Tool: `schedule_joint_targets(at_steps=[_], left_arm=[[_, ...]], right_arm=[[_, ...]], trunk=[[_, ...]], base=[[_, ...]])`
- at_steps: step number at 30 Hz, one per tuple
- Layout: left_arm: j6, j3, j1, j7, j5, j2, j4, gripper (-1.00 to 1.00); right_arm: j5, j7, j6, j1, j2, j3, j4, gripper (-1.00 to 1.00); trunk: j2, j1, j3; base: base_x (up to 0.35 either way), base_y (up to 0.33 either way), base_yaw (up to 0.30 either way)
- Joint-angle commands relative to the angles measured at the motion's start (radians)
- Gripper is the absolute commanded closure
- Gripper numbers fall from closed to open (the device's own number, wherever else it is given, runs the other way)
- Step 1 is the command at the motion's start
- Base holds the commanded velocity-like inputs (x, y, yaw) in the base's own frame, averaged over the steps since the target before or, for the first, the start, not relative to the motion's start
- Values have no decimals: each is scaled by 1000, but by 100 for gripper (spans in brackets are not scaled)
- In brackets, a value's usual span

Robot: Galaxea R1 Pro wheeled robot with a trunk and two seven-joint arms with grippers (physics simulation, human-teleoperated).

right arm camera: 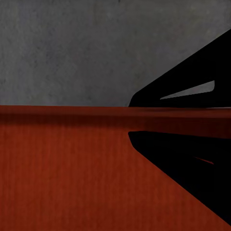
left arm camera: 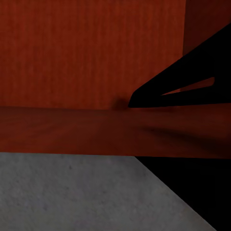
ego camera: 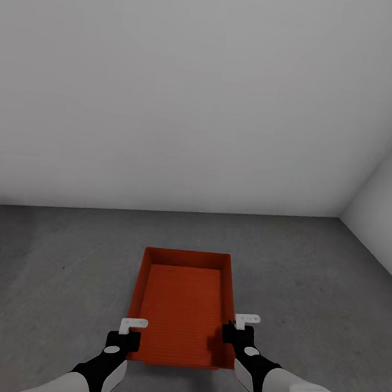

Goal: Move the two storage containers from the living room to the garage. In the garage, place one container on the floor and stack the other container on top of it (either order is fine).

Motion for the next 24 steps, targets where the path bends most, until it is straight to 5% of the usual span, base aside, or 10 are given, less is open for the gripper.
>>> schedule_joint_targets(at_steps=[1,24], left_arm=[[-5,40,0,14,20,9,5,100],[-5,40,0,14,20,9,6,100]], right_arm=[[-9,-19,-16,-2,0,-40,-1,100],[-9,-19,-16,-2,-1,-40,-1,100]], trunk=[[0,0,-1],[0,0,-1]], base=[[0,0,0],[0,-45,0]])
